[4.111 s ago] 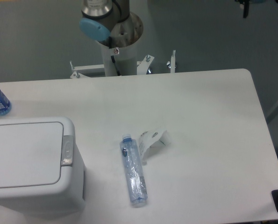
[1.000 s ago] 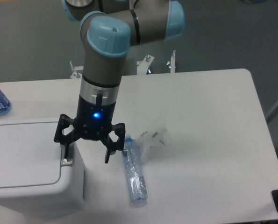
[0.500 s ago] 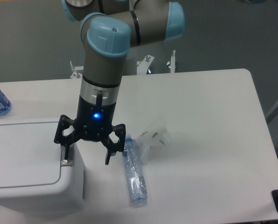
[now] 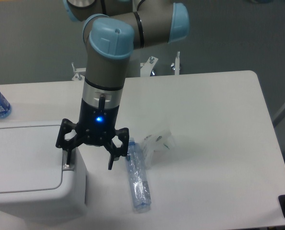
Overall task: Open the trash can
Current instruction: 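Press the gripper finger down on the grey latch tab, then hold the finger on the tab as the lid pops open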
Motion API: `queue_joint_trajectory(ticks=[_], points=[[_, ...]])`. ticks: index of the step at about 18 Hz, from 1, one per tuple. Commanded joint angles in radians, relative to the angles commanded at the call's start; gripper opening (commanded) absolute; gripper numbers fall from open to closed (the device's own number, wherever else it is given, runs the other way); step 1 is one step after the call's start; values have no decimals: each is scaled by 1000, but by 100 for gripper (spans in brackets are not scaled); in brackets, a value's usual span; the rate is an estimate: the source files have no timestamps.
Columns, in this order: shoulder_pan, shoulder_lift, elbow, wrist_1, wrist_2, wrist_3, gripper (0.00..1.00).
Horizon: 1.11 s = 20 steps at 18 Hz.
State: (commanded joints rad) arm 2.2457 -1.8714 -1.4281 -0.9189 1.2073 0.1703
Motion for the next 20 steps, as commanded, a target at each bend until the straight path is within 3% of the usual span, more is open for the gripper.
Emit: queue_joint_trajectory(ticks=[20], points=[[0, -12, 2, 0, 2, -2, 100]])
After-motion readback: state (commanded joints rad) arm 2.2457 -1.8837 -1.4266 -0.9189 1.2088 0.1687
